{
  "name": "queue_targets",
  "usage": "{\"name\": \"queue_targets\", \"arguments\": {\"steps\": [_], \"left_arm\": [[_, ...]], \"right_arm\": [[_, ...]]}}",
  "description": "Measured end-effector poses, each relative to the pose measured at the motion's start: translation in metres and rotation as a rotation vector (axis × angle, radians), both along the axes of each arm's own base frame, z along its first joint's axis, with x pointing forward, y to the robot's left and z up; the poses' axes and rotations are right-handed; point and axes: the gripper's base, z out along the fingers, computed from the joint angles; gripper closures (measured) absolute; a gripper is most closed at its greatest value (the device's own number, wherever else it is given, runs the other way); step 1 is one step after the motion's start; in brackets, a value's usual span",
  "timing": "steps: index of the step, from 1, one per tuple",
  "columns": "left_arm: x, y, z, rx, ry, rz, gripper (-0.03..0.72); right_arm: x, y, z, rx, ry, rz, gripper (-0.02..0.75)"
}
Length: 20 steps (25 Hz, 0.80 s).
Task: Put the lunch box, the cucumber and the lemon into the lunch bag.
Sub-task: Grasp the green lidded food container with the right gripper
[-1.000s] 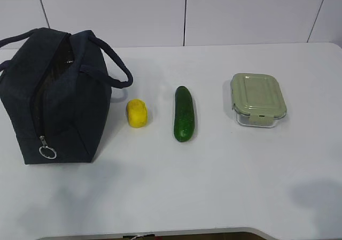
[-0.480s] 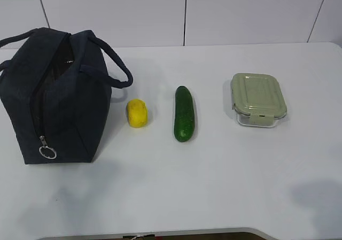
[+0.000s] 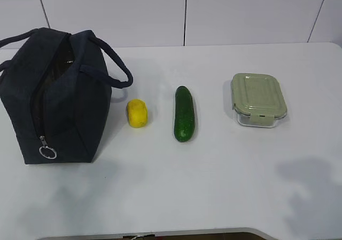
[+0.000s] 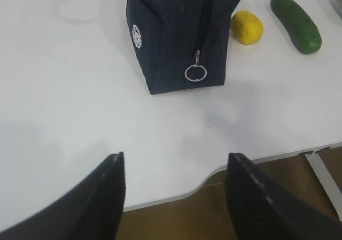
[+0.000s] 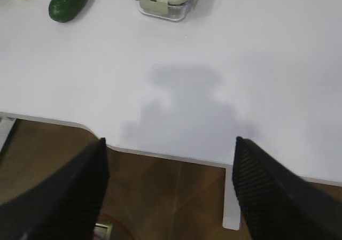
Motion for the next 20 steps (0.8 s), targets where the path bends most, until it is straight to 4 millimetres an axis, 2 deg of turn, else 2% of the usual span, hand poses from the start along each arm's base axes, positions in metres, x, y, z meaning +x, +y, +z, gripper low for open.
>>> {"name": "queue_targets", "arguments": {"steps": [7, 20], "left_arm": [[0.000, 0.000, 0.000, 0.000, 0.000, 0.000, 0.249], [0.000, 0.000, 0.000, 0.000, 0.000, 0.000, 0.249]], "right_arm": [[0.033, 0.010, 0.022, 0.112, 0.057, 0.043, 0.159], [0.086, 0.031, 0.027, 0.292, 0.088, 0.193, 0.158]]}}
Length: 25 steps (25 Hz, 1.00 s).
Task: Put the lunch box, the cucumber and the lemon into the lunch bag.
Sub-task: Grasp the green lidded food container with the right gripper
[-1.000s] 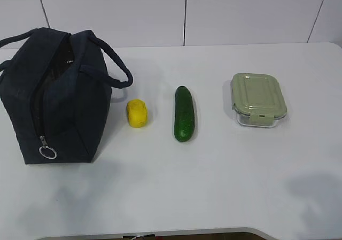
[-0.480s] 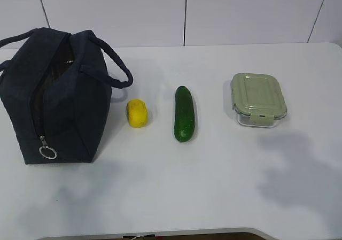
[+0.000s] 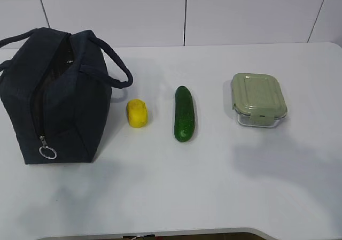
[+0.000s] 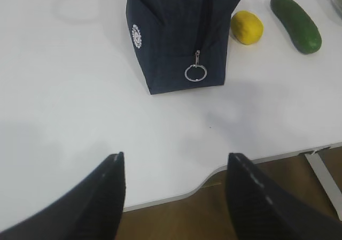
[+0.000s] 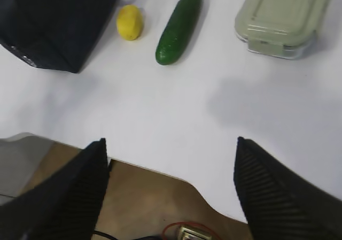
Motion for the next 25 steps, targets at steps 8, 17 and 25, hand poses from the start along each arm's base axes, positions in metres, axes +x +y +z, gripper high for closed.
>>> {"name": "queue_targets", "arguments": {"steps": [8, 17, 25], "left_arm": [[0.000, 0.000, 0.000, 0.000, 0.000, 0.000, 0.249], [0.000, 0.000, 0.000, 0.000, -0.002, 0.000, 0.249], [0.000, 0.000, 0.000, -0.001, -0.001, 0.001, 0.249]], "right_arm": [[0.034, 0.012, -0.006, 0.116, 0.043, 0.098, 0.157], [0.085, 0.019, 0.020, 0.144, 0.096, 0.186, 0.157], [0.134, 0.025, 0.025, 0.177, 0.190, 0.251, 0.157]]}}
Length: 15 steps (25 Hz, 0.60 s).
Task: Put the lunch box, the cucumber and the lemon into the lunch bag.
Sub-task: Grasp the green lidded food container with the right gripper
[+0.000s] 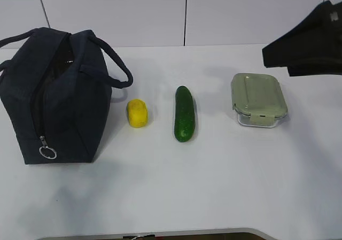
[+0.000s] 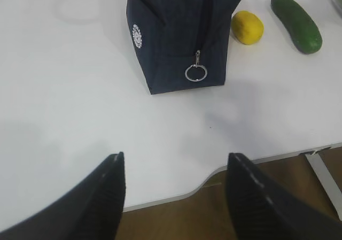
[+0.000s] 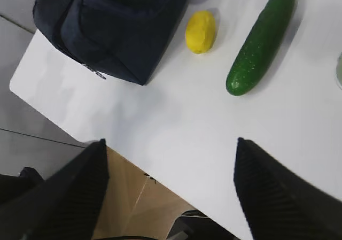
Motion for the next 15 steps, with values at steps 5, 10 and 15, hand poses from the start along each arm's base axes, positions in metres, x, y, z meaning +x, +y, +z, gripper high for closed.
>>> {"name": "queue_targets", "arguments": {"steps": [5, 10, 15], "left_arm": [[0.000, 0.000, 0.000, 0.000, 0.000, 0.000, 0.249], [0.000, 0.000, 0.000, 0.000, 0.000, 0.000, 0.249], [0.000, 0.000, 0.000, 0.000, 0.000, 0.000, 0.249]], "right_arm": [[0.017, -0.002, -0.004, 0.104, 0.044, 0.036, 0.157], [0.036, -0.038, -0.015, 0.202, 0.070, -0.035, 0.157], [0.050, -0.074, -0.027, 0.238, 0.067, -0.146, 0.157]]}}
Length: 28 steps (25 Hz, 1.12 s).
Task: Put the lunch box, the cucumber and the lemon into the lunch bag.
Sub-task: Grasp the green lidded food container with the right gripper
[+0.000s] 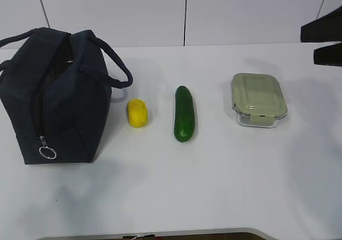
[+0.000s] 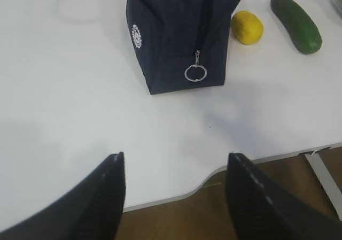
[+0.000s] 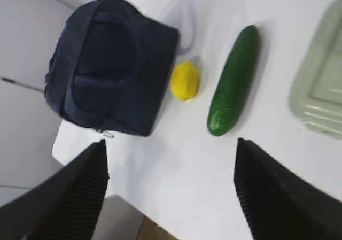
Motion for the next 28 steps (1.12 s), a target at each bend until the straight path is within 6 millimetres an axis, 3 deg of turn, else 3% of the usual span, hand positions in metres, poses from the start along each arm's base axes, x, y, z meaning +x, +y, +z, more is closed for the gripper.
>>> {"name": "queue_targets", "arguments": {"steps": [14, 28], "left_arm": [[0.000, 0.000, 0.000, 0.000, 0.000, 0.000, 0.250], [0.000, 0.000, 0.000, -0.001, 0.000, 0.000, 0.250]], "right_arm": [[0.036, -0.021, -0.056, 0.036, 0.125, 0.001, 0.157], [0.078, -0.036, -0.074, 0.025, 0.134, 0.004, 0.157]]}}
